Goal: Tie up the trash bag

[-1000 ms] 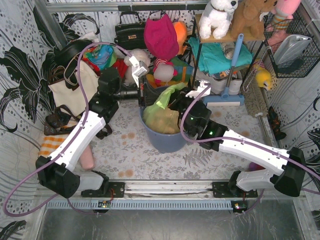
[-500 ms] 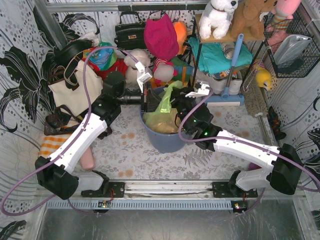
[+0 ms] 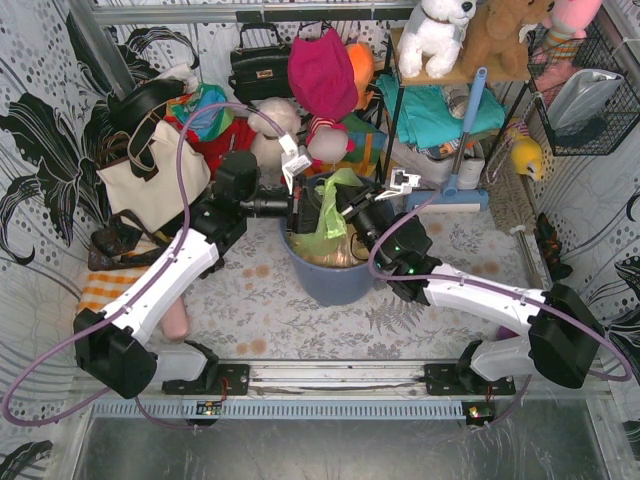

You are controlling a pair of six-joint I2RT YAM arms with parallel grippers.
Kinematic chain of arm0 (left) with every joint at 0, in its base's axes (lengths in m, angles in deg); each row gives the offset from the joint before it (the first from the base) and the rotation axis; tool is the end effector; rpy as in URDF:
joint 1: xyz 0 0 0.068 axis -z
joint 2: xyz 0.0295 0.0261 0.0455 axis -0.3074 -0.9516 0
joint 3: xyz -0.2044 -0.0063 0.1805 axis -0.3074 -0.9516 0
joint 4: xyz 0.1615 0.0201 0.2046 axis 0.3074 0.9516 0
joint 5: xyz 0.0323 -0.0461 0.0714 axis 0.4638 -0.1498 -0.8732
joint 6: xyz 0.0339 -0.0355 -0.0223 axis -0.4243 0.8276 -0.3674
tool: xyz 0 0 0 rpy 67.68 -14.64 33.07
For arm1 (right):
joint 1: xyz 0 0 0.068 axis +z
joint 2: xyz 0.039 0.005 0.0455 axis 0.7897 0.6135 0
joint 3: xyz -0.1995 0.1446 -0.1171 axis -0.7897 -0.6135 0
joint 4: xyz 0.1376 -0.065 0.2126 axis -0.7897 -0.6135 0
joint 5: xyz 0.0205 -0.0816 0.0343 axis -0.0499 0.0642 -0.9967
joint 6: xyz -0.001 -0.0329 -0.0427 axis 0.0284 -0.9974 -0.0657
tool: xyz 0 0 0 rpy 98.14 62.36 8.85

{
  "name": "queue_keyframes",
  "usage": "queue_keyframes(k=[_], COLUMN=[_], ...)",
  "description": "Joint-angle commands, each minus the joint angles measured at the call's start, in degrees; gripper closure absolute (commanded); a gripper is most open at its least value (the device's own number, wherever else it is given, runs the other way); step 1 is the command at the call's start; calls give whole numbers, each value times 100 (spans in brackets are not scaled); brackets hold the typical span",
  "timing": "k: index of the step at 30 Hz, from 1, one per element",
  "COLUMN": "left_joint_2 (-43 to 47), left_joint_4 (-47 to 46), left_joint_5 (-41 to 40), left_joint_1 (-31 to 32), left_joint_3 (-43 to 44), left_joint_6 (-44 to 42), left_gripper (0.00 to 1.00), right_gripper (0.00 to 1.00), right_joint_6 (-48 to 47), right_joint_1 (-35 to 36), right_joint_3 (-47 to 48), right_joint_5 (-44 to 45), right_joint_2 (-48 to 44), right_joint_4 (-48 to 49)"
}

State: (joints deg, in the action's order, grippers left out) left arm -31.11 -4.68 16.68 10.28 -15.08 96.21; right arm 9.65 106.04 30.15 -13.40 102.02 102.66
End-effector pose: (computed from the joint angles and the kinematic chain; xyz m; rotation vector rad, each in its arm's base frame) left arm 0.2405 -0.1631 0.3828 1.0244 1.5933 -1.3632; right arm 0.1850 0.2301 0.3534 0.2330 1.2183 1.2193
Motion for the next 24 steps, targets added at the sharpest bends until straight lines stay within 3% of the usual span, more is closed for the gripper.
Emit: queue_keyframes(k=[1,17,24], left_joint_2=[12,402,1025], left_joint_4=[-153,-171,-7], left_joint_5=[-16,-182,-1417], left_joint_1=[56,52,51], left_joint_3=[-151,-463,-461], left_joint_6=[-46,-74,-181], left_gripper=[94,92,73], right_gripper=[100,100,100], right_joint_6=[794,962,987], right_joint_1=[-30,-108,-113], right_joint_3=[-60,-105,-181], right_joint_5=[-665,-754,-748], right_joint_2=[152,189,101], right_joint_4=[895,1397,1339])
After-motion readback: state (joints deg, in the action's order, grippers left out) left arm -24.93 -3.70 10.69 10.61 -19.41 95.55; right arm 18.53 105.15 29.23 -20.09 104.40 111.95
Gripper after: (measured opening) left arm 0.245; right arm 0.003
